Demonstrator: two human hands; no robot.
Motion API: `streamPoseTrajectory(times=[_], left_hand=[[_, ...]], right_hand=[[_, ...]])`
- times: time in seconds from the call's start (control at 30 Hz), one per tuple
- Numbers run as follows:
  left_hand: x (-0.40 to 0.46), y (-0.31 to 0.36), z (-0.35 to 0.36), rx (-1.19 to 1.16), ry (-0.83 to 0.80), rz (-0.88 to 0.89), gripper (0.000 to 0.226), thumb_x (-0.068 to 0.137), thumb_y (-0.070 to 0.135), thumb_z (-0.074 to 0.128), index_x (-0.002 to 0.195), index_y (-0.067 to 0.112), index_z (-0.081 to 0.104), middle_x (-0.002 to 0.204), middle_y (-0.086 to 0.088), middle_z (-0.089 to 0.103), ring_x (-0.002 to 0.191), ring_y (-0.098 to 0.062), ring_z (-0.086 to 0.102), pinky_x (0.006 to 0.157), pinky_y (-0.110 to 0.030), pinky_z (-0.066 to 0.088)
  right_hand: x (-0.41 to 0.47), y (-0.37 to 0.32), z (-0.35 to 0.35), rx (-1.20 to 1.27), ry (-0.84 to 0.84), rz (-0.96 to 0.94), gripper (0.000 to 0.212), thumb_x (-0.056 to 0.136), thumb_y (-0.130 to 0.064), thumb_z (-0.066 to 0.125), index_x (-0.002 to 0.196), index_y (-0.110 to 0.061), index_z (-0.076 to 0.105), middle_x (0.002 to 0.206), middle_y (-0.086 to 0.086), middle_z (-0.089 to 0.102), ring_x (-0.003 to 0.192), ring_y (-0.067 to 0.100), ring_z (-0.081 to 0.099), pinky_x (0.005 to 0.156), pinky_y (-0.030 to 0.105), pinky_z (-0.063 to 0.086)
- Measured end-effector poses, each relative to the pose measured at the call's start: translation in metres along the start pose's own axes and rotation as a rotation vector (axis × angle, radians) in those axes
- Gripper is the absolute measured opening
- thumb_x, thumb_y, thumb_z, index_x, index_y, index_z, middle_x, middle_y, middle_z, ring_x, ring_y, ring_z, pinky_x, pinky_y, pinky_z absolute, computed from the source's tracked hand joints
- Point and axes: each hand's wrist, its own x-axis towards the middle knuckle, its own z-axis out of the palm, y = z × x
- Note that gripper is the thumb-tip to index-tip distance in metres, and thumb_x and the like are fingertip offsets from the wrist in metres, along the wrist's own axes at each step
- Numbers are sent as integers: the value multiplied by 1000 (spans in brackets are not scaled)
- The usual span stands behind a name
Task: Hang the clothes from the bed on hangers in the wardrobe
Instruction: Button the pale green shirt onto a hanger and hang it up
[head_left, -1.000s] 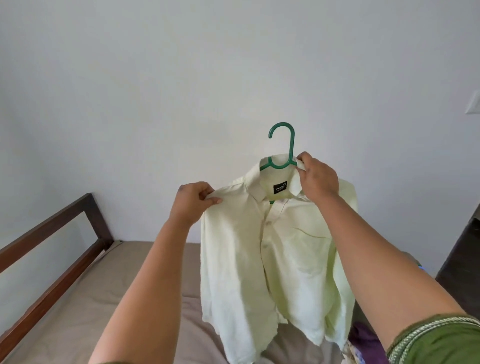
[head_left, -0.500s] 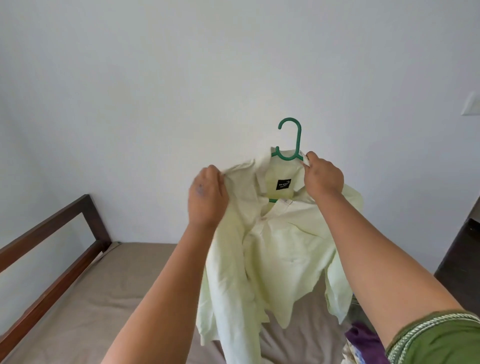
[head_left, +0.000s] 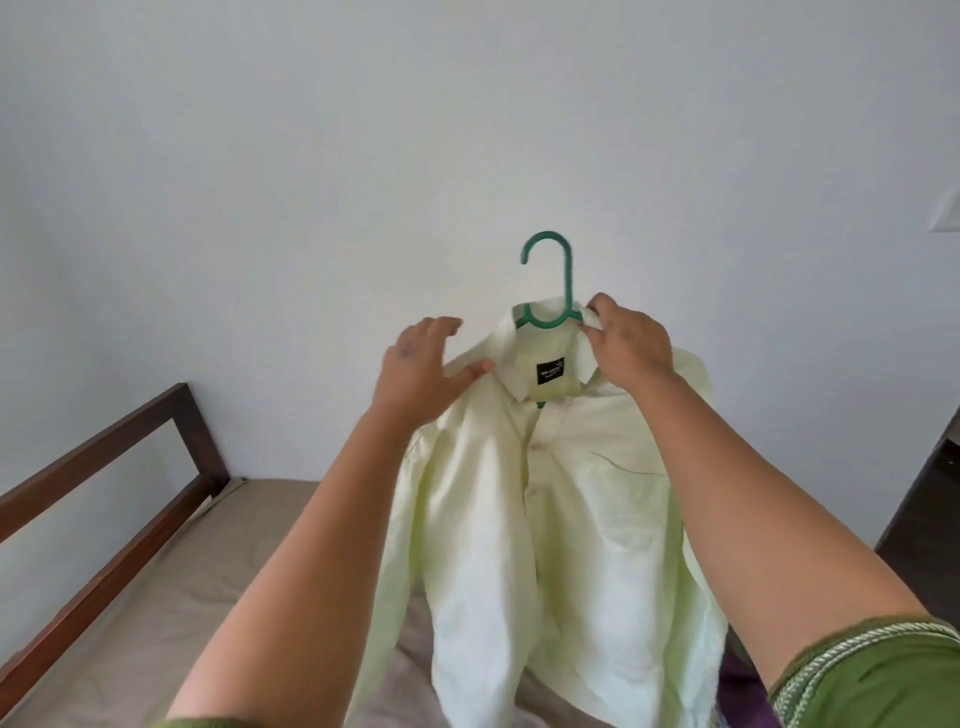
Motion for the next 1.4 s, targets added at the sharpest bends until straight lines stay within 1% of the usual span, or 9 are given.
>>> streamPoseTrajectory(times=[0.23,0.37,0.5,0.67,0.83,0.97,1.1,1.3,1.4], left_hand=[[-5,-24,7,-75,-216,-30,68,57,39,90,113,23,56,104,8,54,95,-13,53,82,-29,43],[-17,-41,11,42,-54,18,39,70,7,68,105,21,56,103,8,56,82,-18,63,72,-37,53],[-21,-32,29,51,47,30,61,65,27,82,117,15,54,116,0,45,86,-16,50,64,-32,48],[-29,-33,40,247,-61,-42,46,74,11,65,117,15,49,109,1,47,94,-22,51,57,-32,45],[-27,-37,29,21,-176,-91,60,77,-5,43,131,19,52,111,-3,59,101,-26,55,76,-27,40],[-10,-42,-4,-310,-262,-311,49,78,-11,36,106,11,70,100,-9,69,93,-27,63,76,-30,49],[-2,-67,-23,-371,-186,-522,40,85,-3,38,114,13,62,102,-7,71,97,-27,65,84,-32,48],[3,6,11,-277,-192,-115,48,82,56,65,116,23,60,106,10,66,99,-10,59,88,-29,46],[10,23,33,-113,-151,-58,33,96,46,50,101,15,58,90,0,64,91,-25,58,68,-33,42]], right_hand=[[5,11,-15,-50,-44,42,30,99,-44,43,100,-15,51,76,0,54,70,27,50,59,33,36],[4,29,-17,-6,-41,153,29,98,-44,43,91,-16,49,78,5,59,73,30,52,61,33,34],[-7,17,1,-15,-56,169,31,98,-43,44,98,-13,54,82,6,63,75,30,55,62,33,37],[-11,15,7,28,-65,194,33,98,-44,44,94,-13,52,78,6,61,69,28,48,60,33,34],[-13,23,6,63,-68,209,34,98,-46,44,89,-14,50,72,4,58,69,30,54,59,33,36],[-17,24,9,115,-114,209,38,98,-49,43,89,-13,51,71,3,59,68,28,55,58,32,36],[-19,21,7,179,-128,235,38,98,-50,42,92,-13,53,74,2,60,71,26,55,58,32,37],[-20,-14,6,162,-201,146,27,96,-44,45,86,-20,50,72,-3,56,73,23,53,60,32,34],[-18,-30,2,240,-305,132,20,91,-36,43,80,-19,50,79,2,59,83,26,55,62,34,35]])
